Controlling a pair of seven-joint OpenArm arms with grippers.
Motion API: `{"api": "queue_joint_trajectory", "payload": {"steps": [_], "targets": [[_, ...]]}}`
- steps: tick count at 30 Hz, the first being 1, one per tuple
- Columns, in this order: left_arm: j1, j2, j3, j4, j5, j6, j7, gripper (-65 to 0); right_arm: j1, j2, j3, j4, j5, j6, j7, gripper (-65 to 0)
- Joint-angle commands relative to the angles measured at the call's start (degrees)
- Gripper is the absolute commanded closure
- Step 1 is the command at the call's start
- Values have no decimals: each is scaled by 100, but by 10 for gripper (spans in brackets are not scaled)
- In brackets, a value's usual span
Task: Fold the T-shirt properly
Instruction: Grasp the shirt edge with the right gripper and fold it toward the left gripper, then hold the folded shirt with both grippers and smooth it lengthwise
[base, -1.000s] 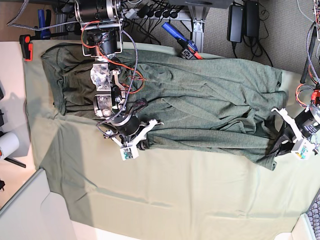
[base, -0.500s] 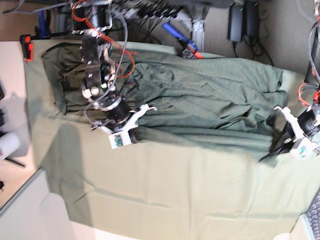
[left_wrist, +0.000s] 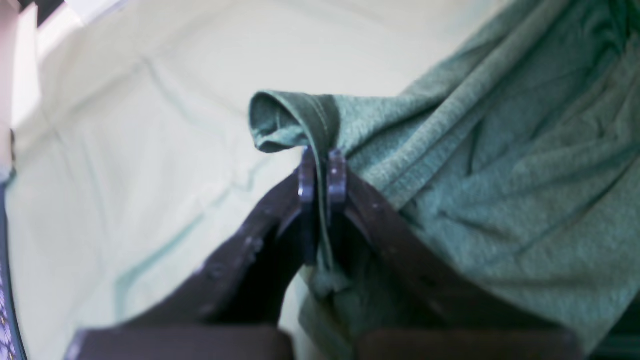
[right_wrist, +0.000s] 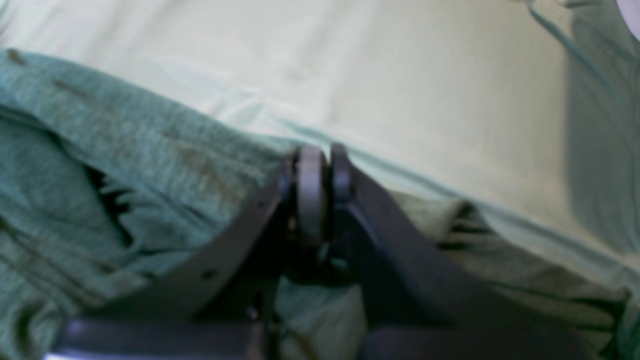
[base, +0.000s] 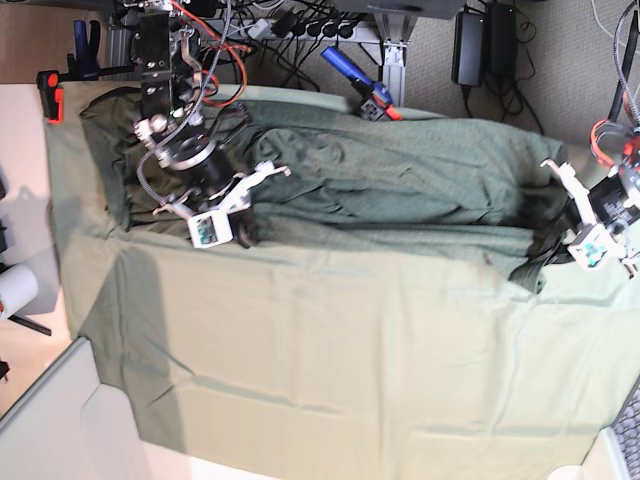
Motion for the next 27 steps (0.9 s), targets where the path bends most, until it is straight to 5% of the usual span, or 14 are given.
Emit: {"api": "queue_joint_trajectory", "payload": {"steps": [1,16,22,25,27], "targets": [[-15,-81,-37,105,-70,-14,-28,0,-39,44,48,144,26,-31,111,0],[439,-129,-37,90,-72,-14,72,0,-603,-262,50,365,175,-31,-44,0],[531,-129,-37,87,-76,-14,76,-189,-728,-376,50,361,179,-28,-39,0],[529,-129,-37,87,-407,-14,269,-345,-728,-380,50,358,177,-31,-44,-180],[529,-129,-52,87,-774,-14,599,-366,-726,-380,50,358,175,-31,-42,-295]]}}
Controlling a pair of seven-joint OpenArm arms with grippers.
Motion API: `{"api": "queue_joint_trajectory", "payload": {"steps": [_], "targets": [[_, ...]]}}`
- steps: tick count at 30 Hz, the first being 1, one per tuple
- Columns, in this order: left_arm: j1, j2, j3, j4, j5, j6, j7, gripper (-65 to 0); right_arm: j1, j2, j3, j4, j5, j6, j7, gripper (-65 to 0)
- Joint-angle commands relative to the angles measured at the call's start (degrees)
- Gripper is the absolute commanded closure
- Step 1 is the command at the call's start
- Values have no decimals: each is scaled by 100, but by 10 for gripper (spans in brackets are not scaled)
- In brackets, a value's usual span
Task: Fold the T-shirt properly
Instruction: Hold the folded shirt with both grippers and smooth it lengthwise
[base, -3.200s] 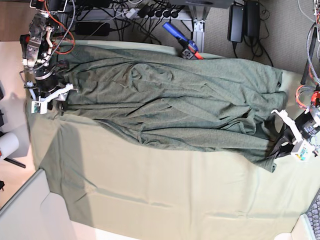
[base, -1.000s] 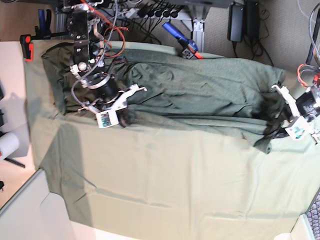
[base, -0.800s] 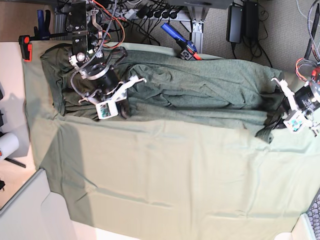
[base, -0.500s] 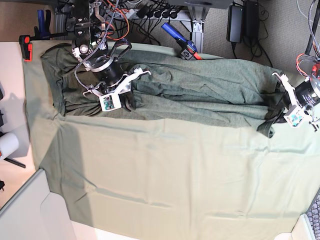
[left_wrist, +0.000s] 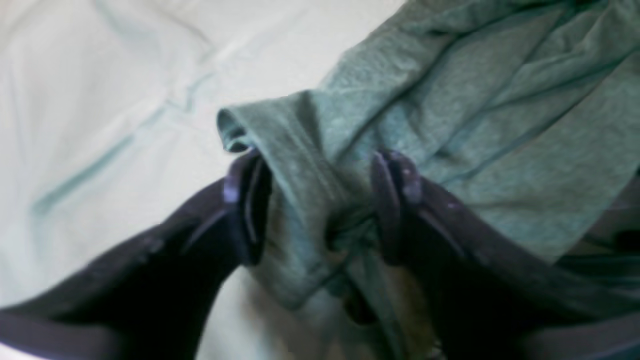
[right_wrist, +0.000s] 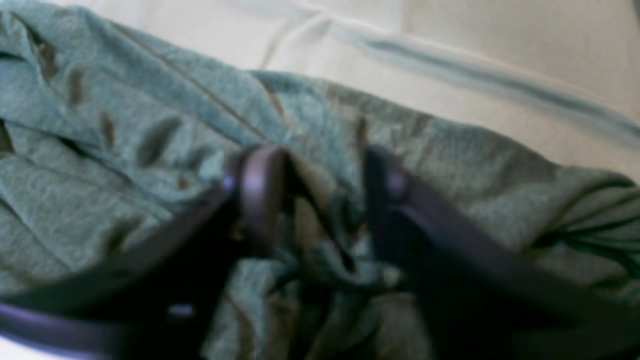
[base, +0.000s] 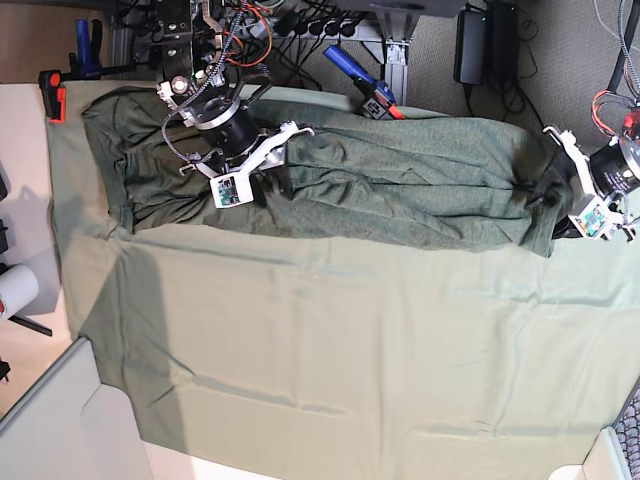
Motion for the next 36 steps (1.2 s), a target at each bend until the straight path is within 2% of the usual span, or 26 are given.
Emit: {"api": "queue_joint_trajectory", "payload": {"steps": [1,5,9,12,14,18,23,27,36], "targets": [[-26,-83,-68,87,-251,-25,57,-366,31,33,31,96,48,-17,131,-323],[-24,-59,-507,87,-1040,70,457,-366,33,33,31,98,50,-17,136,-329],[-9,216,-1316,87,-2157,111,1064,-365,33,33,31,98,50,-20,136,-329],[120,422,-1731,87,-2608,92,1266,-365,35,33,31,98,50,-20,140,-329],[262,531,-1845,70,-2682,101,1261,-365,33,33,31,98,57,-20,138,-329],[308,750,-1845,-367,-2586,461,1091,-366,35,31,31,98,116,-20,140,-329],[42,1016,-1843,-1141,-3117,411,1217,-366,33,31,31,98,109,-17,136,-329],[17,1110,-1843,-1193,-3467,243,1314,-365,28,31,31,98,109,-17,131,-329],[20,1119,-1591,-1193,-3615,92,1392,-365,31,31,31,98,111,-20,133,-329]]}}
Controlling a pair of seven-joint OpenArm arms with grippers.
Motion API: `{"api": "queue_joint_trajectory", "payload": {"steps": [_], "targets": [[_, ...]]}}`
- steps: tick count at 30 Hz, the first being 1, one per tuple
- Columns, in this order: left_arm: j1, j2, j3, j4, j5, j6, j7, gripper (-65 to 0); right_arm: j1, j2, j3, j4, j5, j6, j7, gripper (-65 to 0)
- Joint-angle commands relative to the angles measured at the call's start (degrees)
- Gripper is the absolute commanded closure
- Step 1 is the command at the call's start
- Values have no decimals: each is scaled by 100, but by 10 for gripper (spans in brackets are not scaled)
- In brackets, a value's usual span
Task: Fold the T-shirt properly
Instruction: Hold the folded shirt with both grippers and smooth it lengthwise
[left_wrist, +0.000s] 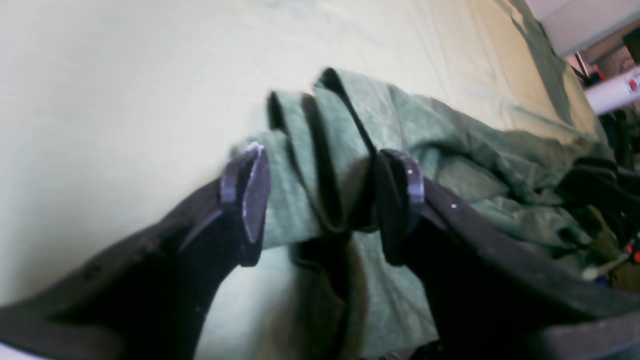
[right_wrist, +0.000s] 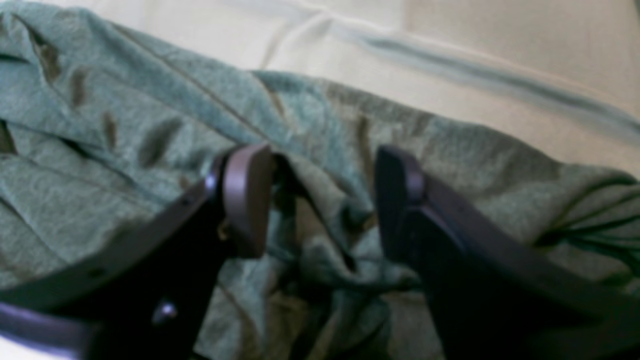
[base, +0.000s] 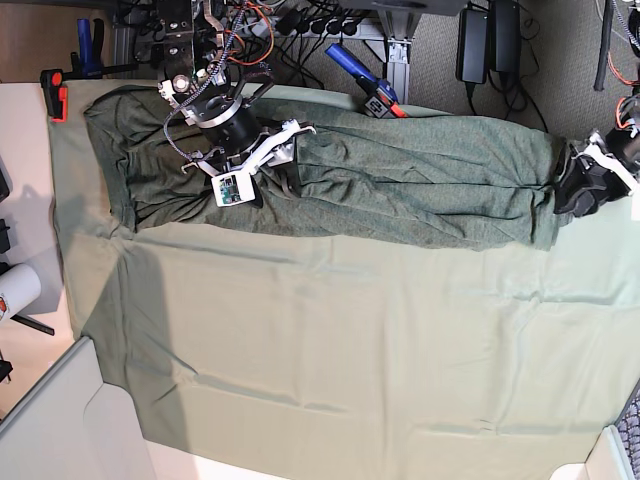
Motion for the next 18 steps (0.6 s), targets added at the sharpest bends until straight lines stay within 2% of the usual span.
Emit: {"api": "queue_joint_trajectory", "payload": {"steps": [1,5,9,14,18], "targets": [[-17,-37,39,83,-72,-190,-94,-366,39,31,31,98,46,-20,131,-329],[-101,96,219,55,380,-166,-256,-365,42,33,31,98,44,-20,131,-329],[-278,122,216,-201,533,-98,-282,-366,39,33,31,98,44,-17,131,-329],[-330,127,304,-516,527,-103,-234,-366,42,31,31,98,46,-20,136,-329],[-317,127,625,-514,525,-131,-168,-365,39,31,31,98,44,-20,133,-329]]}}
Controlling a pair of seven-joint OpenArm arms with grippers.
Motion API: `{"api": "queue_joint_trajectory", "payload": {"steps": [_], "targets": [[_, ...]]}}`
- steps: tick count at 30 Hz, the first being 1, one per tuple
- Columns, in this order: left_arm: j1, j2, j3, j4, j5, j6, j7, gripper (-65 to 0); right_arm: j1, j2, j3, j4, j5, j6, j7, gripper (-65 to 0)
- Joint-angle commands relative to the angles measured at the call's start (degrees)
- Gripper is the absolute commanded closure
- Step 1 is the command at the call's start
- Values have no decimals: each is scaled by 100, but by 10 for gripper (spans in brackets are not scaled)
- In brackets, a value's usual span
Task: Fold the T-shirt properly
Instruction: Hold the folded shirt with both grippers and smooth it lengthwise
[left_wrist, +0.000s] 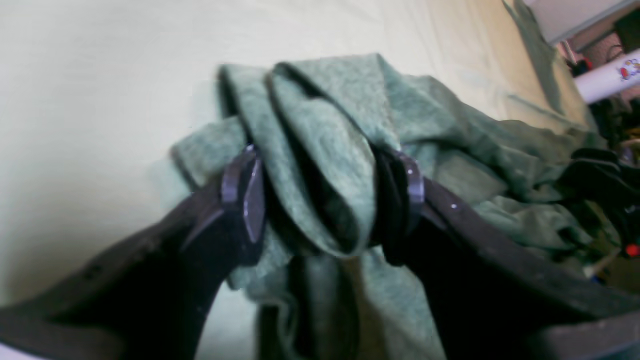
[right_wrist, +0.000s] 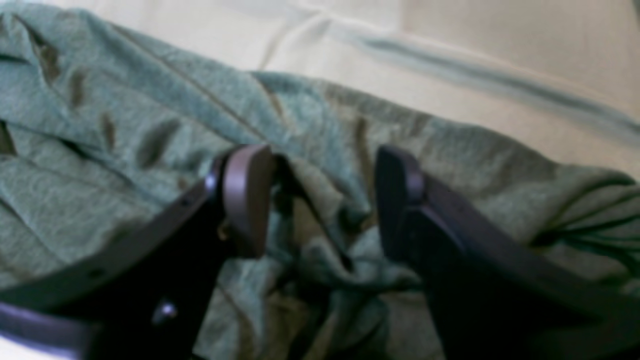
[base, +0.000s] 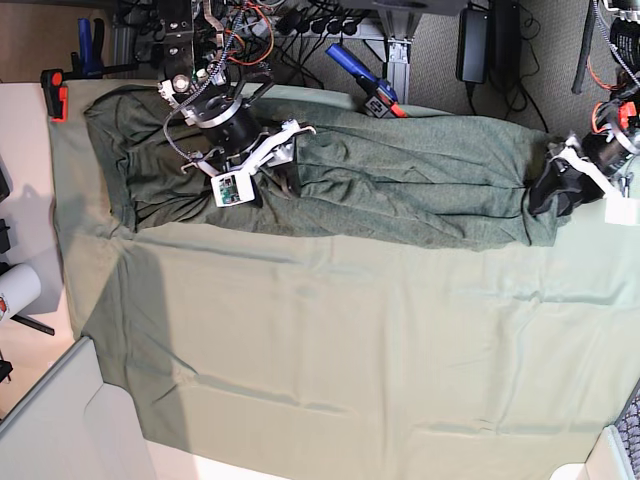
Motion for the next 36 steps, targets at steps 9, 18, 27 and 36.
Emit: {"api": "queue_joint_trajectory", "payload": {"steps": [9,18,27,36], "targets": [[11,-17,763,42,297,-224,50,-365,42,33,31,98,44,-20,136,-329],[11,-17,756,39,1303,-224,-243,0,44,33,31,98,46,-22,160,-329],[-166,-101,-339,181,1497,-224,-800,0,168,35,605,192,269,-20,201,-329],[-874,-544,-391,166,2065,-224,-811,0,214,35,1598,195,927,-17,197,-329]]}}
